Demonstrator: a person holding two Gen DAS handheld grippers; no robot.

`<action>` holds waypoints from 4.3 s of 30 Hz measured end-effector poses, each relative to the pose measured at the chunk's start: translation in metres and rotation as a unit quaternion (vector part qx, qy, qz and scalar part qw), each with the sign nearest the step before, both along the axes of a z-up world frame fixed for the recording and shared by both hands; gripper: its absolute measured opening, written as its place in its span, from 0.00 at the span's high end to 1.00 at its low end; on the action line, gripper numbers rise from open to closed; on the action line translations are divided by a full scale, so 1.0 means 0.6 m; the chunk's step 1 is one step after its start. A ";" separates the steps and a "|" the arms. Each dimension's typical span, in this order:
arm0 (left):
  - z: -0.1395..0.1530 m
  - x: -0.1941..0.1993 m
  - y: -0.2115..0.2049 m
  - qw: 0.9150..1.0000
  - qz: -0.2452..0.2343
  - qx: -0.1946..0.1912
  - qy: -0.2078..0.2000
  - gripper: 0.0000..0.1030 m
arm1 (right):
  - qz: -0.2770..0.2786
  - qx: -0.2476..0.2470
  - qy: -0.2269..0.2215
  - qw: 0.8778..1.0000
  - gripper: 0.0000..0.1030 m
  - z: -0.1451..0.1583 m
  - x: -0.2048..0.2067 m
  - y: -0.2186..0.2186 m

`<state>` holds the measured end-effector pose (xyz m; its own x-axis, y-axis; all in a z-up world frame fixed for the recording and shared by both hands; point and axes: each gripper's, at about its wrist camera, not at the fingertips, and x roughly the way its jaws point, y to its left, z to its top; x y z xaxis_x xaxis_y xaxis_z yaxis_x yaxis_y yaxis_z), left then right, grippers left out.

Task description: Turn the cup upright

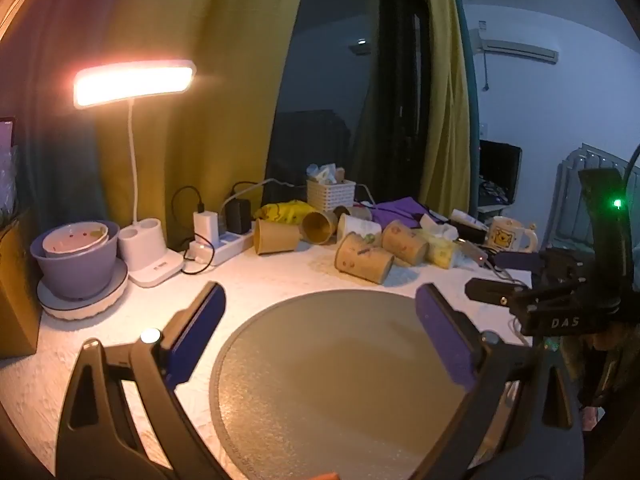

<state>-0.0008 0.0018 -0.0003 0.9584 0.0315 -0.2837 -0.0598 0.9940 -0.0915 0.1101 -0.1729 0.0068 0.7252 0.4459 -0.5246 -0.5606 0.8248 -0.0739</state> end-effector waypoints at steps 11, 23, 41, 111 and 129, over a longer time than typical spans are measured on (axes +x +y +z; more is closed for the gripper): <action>-0.003 0.001 0.000 1.000 0.001 -0.001 0.001 0.06 | 0.000 0.001 0.000 1.000 0.19 0.000 -0.001 -0.002; -0.001 0.003 0.003 1.000 0.000 -0.001 0.002 0.06 | 0.000 0.002 -0.001 1.000 0.19 0.002 -0.002 -0.004; -0.002 0.004 0.003 1.000 0.000 -0.001 0.003 0.06 | -0.001 0.002 -0.002 1.000 0.19 0.002 -0.002 -0.005; -0.053 0.425 -0.106 0.966 0.046 -0.098 0.236 0.07 | 0.102 0.030 0.072 0.992 0.45 -0.050 0.349 -0.081; -0.123 0.549 -0.070 0.933 0.045 -0.219 0.281 0.29 | 0.080 0.042 0.095 0.991 0.45 -0.049 0.402 -0.088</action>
<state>0.3288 -0.0399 -0.0741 0.6534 -0.1319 -0.7454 -0.3029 0.8569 -0.4171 0.3514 -0.2259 -0.0227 0.5332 0.5951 -0.6012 -0.6813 0.7234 0.1119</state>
